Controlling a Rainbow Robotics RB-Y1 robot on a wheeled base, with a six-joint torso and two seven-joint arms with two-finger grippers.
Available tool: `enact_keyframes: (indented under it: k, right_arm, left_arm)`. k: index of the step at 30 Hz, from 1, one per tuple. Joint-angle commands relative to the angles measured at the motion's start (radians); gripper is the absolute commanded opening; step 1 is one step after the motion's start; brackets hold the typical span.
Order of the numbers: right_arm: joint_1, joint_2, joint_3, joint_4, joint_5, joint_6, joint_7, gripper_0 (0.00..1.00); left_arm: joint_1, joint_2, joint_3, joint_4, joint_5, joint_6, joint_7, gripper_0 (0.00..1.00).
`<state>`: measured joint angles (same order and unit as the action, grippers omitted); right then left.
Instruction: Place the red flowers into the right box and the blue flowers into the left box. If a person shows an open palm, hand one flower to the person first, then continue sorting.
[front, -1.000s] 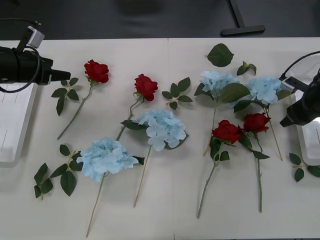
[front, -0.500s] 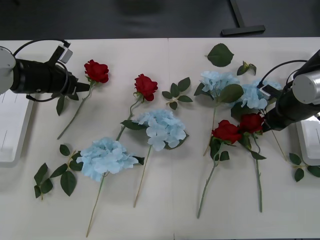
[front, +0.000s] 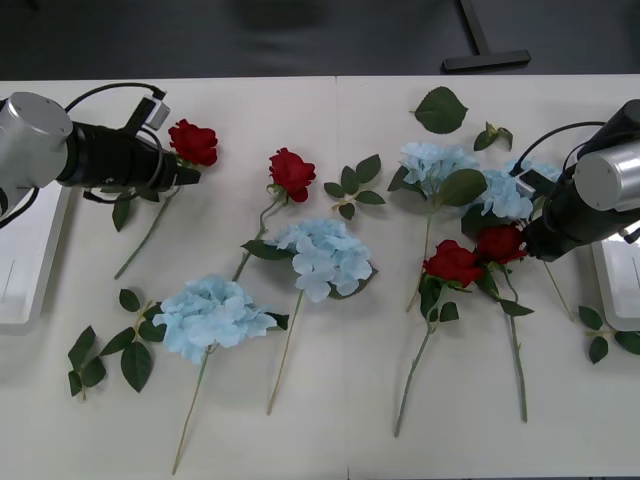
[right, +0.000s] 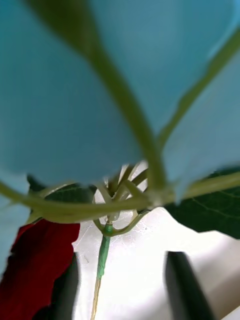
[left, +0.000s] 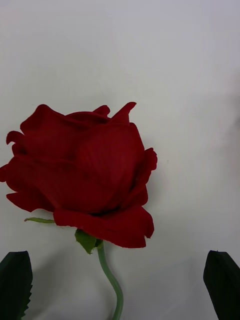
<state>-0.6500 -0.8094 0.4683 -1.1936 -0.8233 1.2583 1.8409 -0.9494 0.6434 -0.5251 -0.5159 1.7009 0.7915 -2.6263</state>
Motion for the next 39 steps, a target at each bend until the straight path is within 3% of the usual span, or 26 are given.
enact_keyframes:
  k: [1,3,4,15,17,18,21,24,36,39]
  right_arm:
    - [-0.039,0.024,-0.020,-0.001,0.010,-0.005,-0.052,0.24]
    - [-0.039,0.026,-0.020,0.000,0.010,-0.005,-0.055,0.12]
    - [-0.039,0.029,-0.020,0.006,0.010,-0.005,-0.058,0.00]
    - [-0.042,0.036,-0.020,0.026,0.000,-0.022,-0.063,0.00]
    - [-0.043,0.036,-0.020,0.026,-0.002,-0.022,-0.060,0.22]
    - [-0.043,0.035,-0.020,0.026,-0.002,-0.023,-0.058,0.44]
    - [-0.046,0.035,-0.020,0.026,0.001,-0.027,-0.058,0.63]
    - [-0.046,0.035,-0.020,0.026,0.006,-0.028,-0.058,0.71]
    - [-0.046,0.047,-0.017,0.029,0.016,-0.028,-0.071,0.71]
    - [-0.046,0.053,-0.016,0.038,0.018,-0.034,-0.075,0.38]
  left_arm:
    - [-0.055,-0.016,-0.024,0.014,-0.001,-0.014,0.118,1.00]
    - [-0.058,-0.016,-0.046,0.014,-0.001,-0.014,0.138,1.00]
    - [-0.062,-0.016,-0.061,0.014,-0.001,-0.014,0.170,1.00]
    - [-0.103,-0.021,-0.161,0.013,-0.110,-0.015,0.364,1.00]
    - [-0.103,-0.022,-0.161,0.013,-0.133,-0.014,0.364,1.00]
    - [-0.103,-0.025,-0.161,0.013,-0.165,-0.012,0.367,1.00]
    - [-0.104,-0.028,-0.161,0.013,-0.201,-0.011,0.373,1.00]
    - [-0.106,-0.033,-0.161,0.013,-0.227,-0.011,0.376,1.00]
    - [-0.108,-0.047,-0.161,0.011,-0.300,-0.011,0.376,1.00]
    - [-0.108,-0.048,-0.161,0.011,-0.313,-0.012,0.376,1.00]
